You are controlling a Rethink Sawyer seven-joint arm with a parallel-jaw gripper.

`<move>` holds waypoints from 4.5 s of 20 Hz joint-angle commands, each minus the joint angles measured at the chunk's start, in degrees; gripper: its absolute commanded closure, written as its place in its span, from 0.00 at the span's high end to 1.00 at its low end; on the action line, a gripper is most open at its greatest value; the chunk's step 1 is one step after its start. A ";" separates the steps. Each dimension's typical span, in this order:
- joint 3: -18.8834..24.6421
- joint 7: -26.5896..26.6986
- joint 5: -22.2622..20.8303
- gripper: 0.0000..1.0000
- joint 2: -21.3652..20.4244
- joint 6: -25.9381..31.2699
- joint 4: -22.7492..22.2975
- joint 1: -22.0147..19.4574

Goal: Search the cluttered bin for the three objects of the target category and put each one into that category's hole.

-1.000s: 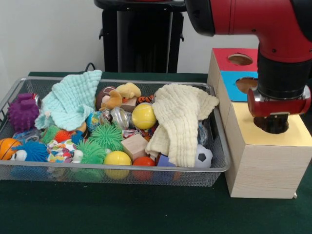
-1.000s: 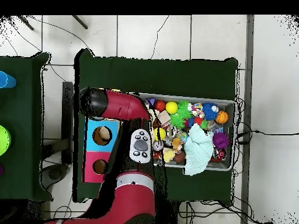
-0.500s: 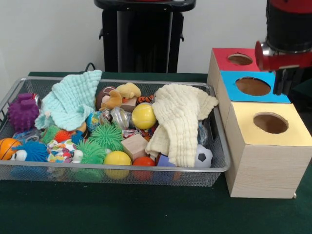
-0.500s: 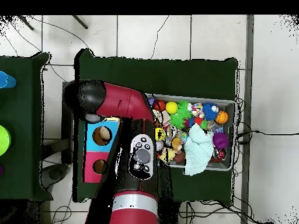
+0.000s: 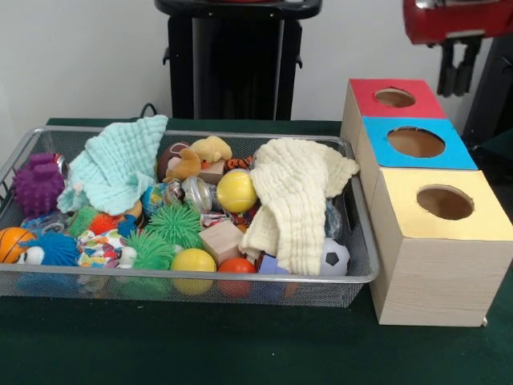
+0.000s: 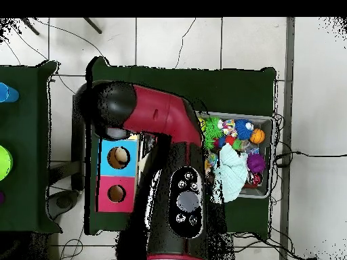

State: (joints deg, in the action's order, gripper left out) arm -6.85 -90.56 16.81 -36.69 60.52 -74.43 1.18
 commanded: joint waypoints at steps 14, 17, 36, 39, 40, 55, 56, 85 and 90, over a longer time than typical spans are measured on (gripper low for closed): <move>11.12 16.83 -20.15 0.00 1.76 -15.58 -10.13 -22.52; 13.32 15.11 -22.02 0.00 3.42 -19.91 -11.90 -23.98; 20.90 14.10 -30.13 0.00 7.54 -16.36 -1.47 -27.83; 21.71 15.28 -31.62 0.00 7.94 -14.86 1.01 -28.51; 22.04 15.78 -31.99 0.00 7.97 -13.78 2.01 -28.75; 25.90 18.74 -36.14 0.00 9.26 0.77 15.30 -28.55; 26.28 19.30 -36.54 0.00 9.90 1.39 16.52 -28.67; 25.63 20.12 -49.01 0.00 15.76 -0.01 19.17 -31.00; 25.17 20.55 -50.25 0.00 15.17 2.86 19.70 -30.96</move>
State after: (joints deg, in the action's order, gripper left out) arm 16.49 -89.71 -29.77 -21.62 55.75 -55.50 -29.36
